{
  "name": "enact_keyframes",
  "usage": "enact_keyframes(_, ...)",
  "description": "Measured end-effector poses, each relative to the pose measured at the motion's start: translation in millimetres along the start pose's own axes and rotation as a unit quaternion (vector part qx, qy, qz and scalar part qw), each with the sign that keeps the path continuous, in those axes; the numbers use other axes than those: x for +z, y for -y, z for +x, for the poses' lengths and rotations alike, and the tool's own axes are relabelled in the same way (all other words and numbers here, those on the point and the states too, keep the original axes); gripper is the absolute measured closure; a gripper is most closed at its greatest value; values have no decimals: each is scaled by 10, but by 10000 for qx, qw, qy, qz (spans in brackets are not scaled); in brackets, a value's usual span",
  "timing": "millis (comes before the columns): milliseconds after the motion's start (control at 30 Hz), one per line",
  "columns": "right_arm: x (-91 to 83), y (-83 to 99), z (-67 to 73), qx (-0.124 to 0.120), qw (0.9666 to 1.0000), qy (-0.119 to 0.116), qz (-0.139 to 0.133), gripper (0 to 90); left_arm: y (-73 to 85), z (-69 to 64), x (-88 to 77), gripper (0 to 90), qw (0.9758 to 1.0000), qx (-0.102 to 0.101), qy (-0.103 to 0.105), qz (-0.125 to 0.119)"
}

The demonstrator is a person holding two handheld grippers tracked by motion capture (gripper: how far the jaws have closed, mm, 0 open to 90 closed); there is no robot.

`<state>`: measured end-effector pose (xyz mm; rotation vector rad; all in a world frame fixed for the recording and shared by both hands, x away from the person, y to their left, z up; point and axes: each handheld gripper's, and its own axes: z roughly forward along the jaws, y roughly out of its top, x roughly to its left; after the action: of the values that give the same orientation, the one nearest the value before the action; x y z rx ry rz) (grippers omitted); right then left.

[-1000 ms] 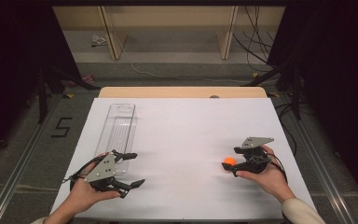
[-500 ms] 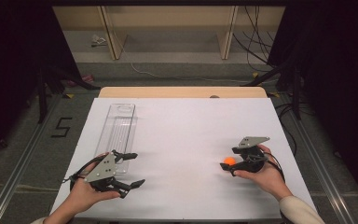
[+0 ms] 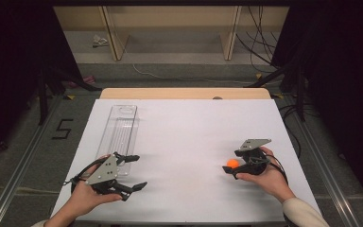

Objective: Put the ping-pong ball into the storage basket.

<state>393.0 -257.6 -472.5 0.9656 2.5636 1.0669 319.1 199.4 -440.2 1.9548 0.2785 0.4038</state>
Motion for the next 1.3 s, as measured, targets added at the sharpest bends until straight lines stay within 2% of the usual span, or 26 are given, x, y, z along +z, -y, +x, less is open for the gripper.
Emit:
enact_keyframes(333,35,1,-4,-23,9999,30,132,179,1,-4,3,161,10000,-5,23,-1)
enact_keyframes(633,58,21,-2,-63,9995,37,298,270,0,-3,2,161,10000,-5,20,-7)
enact_keyframes(1300,59,28,0,-149,9990,-19,410,409,-3,-2,-4,162,10000,5,30,-3)
